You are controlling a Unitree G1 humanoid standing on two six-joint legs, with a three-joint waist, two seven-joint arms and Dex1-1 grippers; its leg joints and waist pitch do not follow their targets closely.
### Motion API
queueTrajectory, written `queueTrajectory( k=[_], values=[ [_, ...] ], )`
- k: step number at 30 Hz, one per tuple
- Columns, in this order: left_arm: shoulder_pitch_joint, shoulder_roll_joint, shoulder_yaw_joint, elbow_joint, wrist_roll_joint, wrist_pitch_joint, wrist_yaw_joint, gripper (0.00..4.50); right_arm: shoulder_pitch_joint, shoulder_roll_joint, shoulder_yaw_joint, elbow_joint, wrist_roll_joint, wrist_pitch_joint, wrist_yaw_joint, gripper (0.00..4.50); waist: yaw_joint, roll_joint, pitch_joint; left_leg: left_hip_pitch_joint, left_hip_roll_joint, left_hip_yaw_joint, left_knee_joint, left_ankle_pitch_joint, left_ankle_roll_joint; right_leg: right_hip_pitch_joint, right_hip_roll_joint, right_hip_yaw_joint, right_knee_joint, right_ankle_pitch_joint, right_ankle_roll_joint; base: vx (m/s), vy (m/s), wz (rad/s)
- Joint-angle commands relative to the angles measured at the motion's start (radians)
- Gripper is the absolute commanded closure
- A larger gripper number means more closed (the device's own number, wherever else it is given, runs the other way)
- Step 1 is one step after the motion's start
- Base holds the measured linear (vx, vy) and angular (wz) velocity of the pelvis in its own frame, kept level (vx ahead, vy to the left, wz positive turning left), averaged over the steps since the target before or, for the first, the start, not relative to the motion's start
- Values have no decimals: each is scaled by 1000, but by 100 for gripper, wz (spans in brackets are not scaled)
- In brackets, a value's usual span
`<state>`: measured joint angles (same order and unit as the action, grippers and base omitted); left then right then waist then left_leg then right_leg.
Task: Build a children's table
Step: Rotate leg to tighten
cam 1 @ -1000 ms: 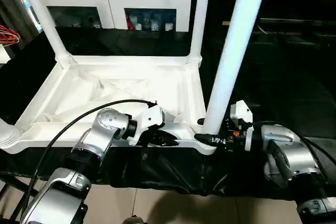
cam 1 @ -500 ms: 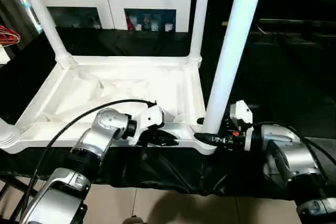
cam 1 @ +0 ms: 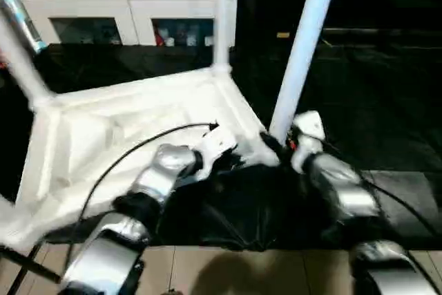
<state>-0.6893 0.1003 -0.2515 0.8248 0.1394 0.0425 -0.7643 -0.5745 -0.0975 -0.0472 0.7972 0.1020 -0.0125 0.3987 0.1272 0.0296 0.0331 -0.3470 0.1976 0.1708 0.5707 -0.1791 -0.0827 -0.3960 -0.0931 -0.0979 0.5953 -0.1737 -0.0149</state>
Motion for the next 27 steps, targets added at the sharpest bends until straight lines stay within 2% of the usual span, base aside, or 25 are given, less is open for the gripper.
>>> queueTrajectory(
  k=[1,4,6,8,11,12,13,14,17,18,19,21,22,23,24,25,27],
  values=[
    [-45,-60,14,-9,-13,-17,87,450,10,110,34,109,17,58,-45,254,1,-3,-50,-1,23,-14,-73,-291,6,41,-64,43,-94,-420,-122,0,0,0],
    [-51,-64,-1,-6,-2,-37,85,450,2,125,59,109,1,24,3,254,2,-6,-51,-4,25,-11,-71,-286,27,43,-65,46,-91,-368,-135,0,0,0],
    [-50,-40,-37,-6,37,-73,71,450,7,122,67,100,-1,20,44,198,3,-8,-53,-7,26,-11,-71,-267,36,47,-63,47,-86,-324,-145,0,0,0],
    [-42,-16,-56,-11,51,-93,33,450,14,113,63,90,9,22,91,179,2,-7,-52,-10,25,-11,-72,-270,46,50,-64,47,-85,-313,-147,0,0,0],
    [-21,10,-40,-29,13,-109,-45,450,37,65,89,60,-14,0,159,163,1,-8,-52,-12,25,-10,-72,-260,50,53,-65,47,-85,-321,-148,0,0,0],
    [-10,21,-38,-39,-1,-115,-82,450,49,44,97,45,-18,-6,195,145,1,-8,-52,-12,25,-11,-72,-257,51,53,-65,47,-85,-318,-149,0,0,0],
    [-4,28,-38,-45,-9,-118,-104,450,56,33,102,37,-19,-9,218,145,1,-4,-52,-11,27,-11,-71,-253,54,53,-64,47,-83,-305,-156,0,0,0],
    [13,42,-31,-67,-37,-114,-158,450,79,0,114,1,-10,-16,290,145,0,-6,-52,-11,29,-9,-71,-255,57,53,-64,47,-82,-289,-165,0,0,0],
    [30,64,-32,-93,-62,-116,-223,450,108,-43,131,-48,2,-17,383,145,2,-2,-53,-11,31,-6,-68,-242,69,52,-63,48,-77,-253,-187,0,0,0],
    [30,64,-32,-93,-62,-116,-223,450,108,-43,131,-48,2,-17,383,145,3,-2,-53,-10,31,-6,-69,-244,69,52,-62,46,-78,-257,-188,0,0,0],
    [46,96,-38,-117,-82,-120,-296,450,145,-100,158,-111,20,-17,505,145,6,-3,-51,-10,31,-5,-69,-244,71,52,-61,47,-80,-264,-188,0,0,0],
    [51,108,-41,-125,-89,-121,-323,450,158,-122,169,-134,27,-18,549,145,18,-3,-53,-10,35,-4,-67,-239,85,52,-62,48,-78,-252,-186,0,0,0],
    [56,124,-42,-133,-97,-123,-357,450,174,-152,183,-159,28,-33,602,145,21,-1,-52,-8,35,-4,-68,-241,83,51,-63,48,-79,-260,-187,0,0,0],
    [61,146,-42,-142,-110,-122,-410,450,194,-192,198,-188,29,-59,678,145,23,-4,-52,-8,35,-3,-68,-249,80,49,-63,48,-80,-274,-187,0,0,0],
    [61,146,-42,-142,-110,-122,-410,450,194,-192,198,-188,29,-59,678,145,25,-6,-51,-9,35,-4,-69,-254,78,51,-64,47,-81,-287,-184,0,0,0],
    [63,159,-43,-147,-117,-123,-438,450,202,-209,200,-206,40,-56,718,145,29,-2,-51,-6,37,-4,-68,-255,77,47,-64,49,-82,-293,-184,0,0,0],
    [67,186,-42,-156,-126,-118,-487,450,213,-237,202,-240,70,-37,798,145,34,-5,-51,-9,37,-5,-68,-248,82,50,-63,49,-77,-277,-188,0,0,0]
  ],
)
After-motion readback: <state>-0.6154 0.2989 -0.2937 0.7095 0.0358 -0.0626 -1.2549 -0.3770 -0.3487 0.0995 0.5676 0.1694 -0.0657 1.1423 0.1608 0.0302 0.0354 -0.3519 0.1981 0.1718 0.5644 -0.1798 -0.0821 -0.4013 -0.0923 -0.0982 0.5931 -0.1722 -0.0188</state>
